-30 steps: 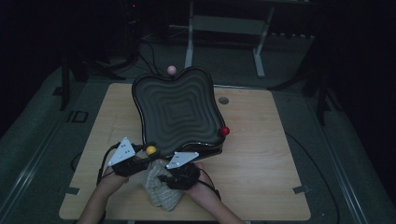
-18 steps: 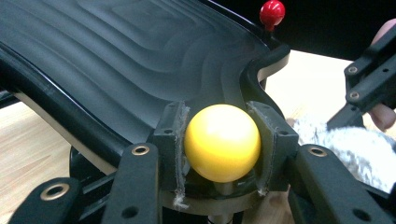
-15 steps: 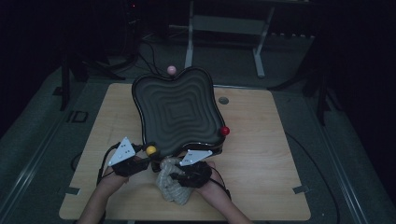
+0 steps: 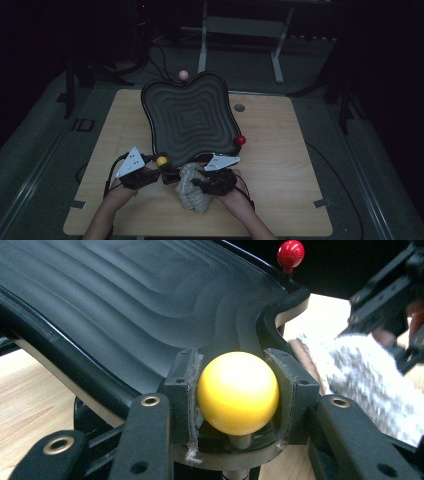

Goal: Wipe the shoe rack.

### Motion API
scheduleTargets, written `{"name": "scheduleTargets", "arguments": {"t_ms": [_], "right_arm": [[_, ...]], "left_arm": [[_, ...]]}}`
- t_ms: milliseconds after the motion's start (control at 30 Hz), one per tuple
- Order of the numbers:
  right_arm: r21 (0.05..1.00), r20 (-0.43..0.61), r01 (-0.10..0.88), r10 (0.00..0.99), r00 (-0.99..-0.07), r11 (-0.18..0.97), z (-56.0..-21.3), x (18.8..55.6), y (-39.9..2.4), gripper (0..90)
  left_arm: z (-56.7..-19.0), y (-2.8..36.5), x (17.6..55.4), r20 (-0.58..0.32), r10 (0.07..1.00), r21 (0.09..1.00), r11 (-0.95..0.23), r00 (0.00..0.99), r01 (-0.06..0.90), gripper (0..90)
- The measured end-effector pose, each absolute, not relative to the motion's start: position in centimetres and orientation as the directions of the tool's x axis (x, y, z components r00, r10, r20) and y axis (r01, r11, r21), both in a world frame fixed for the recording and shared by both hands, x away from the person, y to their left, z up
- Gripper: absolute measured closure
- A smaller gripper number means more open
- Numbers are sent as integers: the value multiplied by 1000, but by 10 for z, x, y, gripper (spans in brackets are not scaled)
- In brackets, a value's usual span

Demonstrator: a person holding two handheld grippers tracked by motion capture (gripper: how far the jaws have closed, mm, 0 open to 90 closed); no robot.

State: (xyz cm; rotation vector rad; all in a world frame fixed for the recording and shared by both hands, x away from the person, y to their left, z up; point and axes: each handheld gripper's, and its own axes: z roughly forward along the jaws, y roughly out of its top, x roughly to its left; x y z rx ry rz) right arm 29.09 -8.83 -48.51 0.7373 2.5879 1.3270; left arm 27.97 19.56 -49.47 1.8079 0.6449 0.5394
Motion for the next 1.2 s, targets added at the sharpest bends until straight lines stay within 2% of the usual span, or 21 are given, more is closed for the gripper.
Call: {"name": "scheduleTargets", "arguments": {"t_ms": [167,300,500,733,933,1100,1200], "right_arm": [[816,96,366,519,-849,447,-478,296,-100,657],[794,130,436,581,-804,424,-491,308,-110,659],[813,113,422,602,-791,402,-481,308,-116,659],[789,127,459,623,-772,408,-495,313,-117,657],[813,110,438,637,-763,384,-482,309,-126,656],[782,120,469,639,-759,410,-495,310,-127,657],[800,107,448,640,-761,400,-485,306,-130,657]], "left_arm": [[-495,196,280,51,659,950,-264,750,167,588],[-495,196,280,50,658,950,-263,751,167,588],[-495,196,280,49,657,951,-262,753,166,587],[-495,196,280,50,656,950,-263,753,167,588],[-495,196,280,49,654,951,-262,755,165,588],[-495,196,280,49,653,951,-262,755,165,588],[-495,197,280,48,652,952,-260,757,163,588]]}}
